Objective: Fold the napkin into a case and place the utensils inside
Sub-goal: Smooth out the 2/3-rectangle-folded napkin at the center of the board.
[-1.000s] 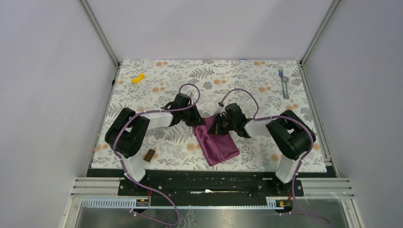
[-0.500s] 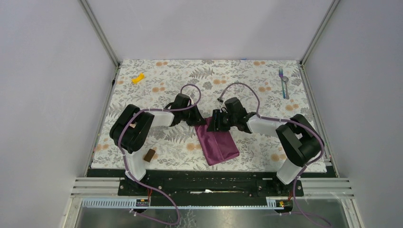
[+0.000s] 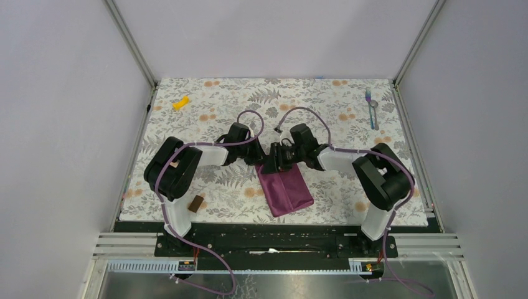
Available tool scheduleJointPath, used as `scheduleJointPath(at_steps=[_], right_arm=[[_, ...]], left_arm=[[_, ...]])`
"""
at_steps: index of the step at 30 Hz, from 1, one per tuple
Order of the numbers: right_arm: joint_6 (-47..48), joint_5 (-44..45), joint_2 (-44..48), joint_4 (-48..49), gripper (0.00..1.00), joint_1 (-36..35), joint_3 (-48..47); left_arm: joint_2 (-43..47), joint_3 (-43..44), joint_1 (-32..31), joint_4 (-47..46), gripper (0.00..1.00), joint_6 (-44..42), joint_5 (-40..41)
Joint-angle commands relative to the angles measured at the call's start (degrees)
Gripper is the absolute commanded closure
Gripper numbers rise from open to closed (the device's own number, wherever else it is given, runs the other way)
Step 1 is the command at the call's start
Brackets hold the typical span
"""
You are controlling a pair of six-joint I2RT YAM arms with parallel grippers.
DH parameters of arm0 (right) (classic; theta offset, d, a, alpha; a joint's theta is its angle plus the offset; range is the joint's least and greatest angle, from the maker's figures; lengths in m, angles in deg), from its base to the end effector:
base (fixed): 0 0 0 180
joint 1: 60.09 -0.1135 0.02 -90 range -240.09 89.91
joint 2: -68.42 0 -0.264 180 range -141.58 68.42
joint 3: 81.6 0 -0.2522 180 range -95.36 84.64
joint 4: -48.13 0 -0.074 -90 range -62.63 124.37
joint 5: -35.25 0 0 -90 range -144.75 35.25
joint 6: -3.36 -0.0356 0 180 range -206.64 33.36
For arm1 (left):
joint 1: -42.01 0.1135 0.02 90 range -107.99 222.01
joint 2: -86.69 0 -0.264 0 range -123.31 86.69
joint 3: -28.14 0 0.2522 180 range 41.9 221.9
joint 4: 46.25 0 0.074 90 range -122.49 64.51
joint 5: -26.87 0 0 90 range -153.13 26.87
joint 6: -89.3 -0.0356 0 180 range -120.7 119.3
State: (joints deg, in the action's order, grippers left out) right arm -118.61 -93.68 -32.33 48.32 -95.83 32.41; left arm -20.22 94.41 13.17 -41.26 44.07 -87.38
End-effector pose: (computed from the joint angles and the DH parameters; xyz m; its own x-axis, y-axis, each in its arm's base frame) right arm 0.2793 0.2285 0.1714 -0.8537 -0.1069 -0.5098 -0.4979 0.4547 0.7385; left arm 0.3106 -0.1877 0.1257 -0.9315 -0.2201 -0.2897 0.0499 0.7115 -0.7009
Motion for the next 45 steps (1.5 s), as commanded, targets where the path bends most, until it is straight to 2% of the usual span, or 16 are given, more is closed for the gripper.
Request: scheduleJointPath(at_steps=[1, 9, 16, 36, 42, 43, 45], right_arm=[[-2.46, -7.94, -3.84, 7.51, 0.60, -0.84, -1.38], [-3.71, -11.43, -11.54, 9.23, 0.60, -1.83, -1.99], [-3.38, -12.87, -10.10, 10.14, 0.60, -2.56, 4.04], [-5.65, -10.72, 3.00, 12.47, 0.60, -7.93, 24.10], [-6.96, -9.72, 9.75, 9.21, 0.59, -9.41, 27.39], [-7.07, -9.06, 13.15, 6.77, 0.57, -8.88, 27.42], [-5.25, -4.54, 20.09, -1.26, 0.46, -6.49, 25.64]], left_arm=[[-2.08, -0.22, 0.01, 1.63, 0.90, -1.63, 0.69], [-2.85, -0.72, 0.09, 1.17, 0.92, -0.67, 1.03], [-3.38, -0.40, 0.27, 1.38, 0.93, -0.82, 1.00], [-3.65, -0.42, 0.80, 1.72, 0.94, -1.27, 0.61], [-3.36, 0.47, 0.80, 2.63, 0.92, -1.77, 0.03], [-3.12, 0.88, 0.81, 3.26, 0.91, -1.96, -0.31], [-2.20, 1.62, 0.74, 3.86, 0.88, -2.10, -1.36]])
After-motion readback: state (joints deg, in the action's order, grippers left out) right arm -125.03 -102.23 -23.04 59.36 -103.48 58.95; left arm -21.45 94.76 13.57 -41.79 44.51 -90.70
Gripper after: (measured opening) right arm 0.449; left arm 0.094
